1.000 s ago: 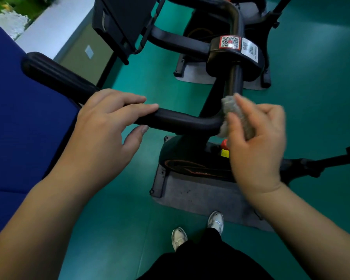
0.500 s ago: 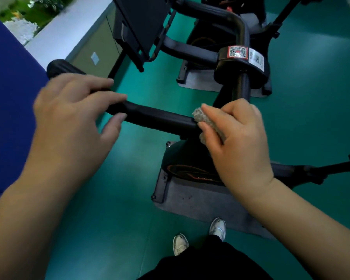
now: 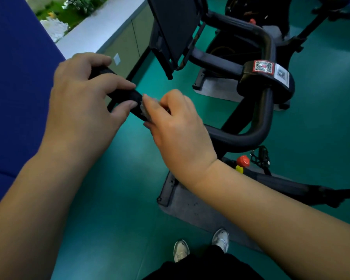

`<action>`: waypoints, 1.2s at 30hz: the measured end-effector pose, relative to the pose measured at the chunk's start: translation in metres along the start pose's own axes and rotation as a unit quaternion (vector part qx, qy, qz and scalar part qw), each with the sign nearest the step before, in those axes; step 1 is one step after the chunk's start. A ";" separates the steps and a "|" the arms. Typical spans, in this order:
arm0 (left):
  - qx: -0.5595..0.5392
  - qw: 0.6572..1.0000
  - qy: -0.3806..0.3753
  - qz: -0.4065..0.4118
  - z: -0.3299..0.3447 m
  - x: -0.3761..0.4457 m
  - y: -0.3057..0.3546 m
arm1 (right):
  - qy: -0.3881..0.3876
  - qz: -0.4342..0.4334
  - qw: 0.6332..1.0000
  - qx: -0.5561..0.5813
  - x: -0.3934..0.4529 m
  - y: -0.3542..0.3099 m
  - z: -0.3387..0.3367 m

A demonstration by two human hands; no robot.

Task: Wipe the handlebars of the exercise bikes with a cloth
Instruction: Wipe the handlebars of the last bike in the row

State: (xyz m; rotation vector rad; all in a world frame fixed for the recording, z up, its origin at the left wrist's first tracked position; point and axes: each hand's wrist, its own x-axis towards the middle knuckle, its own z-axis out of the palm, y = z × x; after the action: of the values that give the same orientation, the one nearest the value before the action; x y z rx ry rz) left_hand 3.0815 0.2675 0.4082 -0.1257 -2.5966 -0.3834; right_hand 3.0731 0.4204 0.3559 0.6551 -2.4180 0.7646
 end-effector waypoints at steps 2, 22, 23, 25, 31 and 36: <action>-0.006 1.000 -0.001 0.000 0.000 -0.002 0.000 | -0.008 -0.021 1.000 -0.022 -0.009 0.011 -0.011; -0.045 0.999 0.013 -0.021 0.003 -0.005 0.001 | -0.023 -0.158 0.971 -0.180 -0.022 0.025 -0.021; -0.048 0.999 0.013 -0.022 0.002 -0.005 0.001 | -0.019 -0.155 0.969 -0.189 -0.024 0.027 -0.023; -0.052 0.998 0.012 -0.023 0.001 -0.005 0.001 | -0.015 -0.145 0.972 -0.185 -0.027 0.030 -0.024; -0.058 0.998 -0.006 -0.013 0.002 -0.008 -0.003 | -0.032 -0.074 0.991 -0.109 -0.045 0.040 -0.035; -0.059 0.998 -0.013 -0.013 0.007 -0.036 -0.001 | -0.061 -0.081 0.995 0.009 -0.060 0.035 -0.046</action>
State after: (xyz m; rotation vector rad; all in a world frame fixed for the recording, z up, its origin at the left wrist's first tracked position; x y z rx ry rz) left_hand 3.1098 0.2683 0.3845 -0.1384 -2.6042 -0.5471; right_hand 3.1129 0.4917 0.3390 0.9162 -2.4323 0.6977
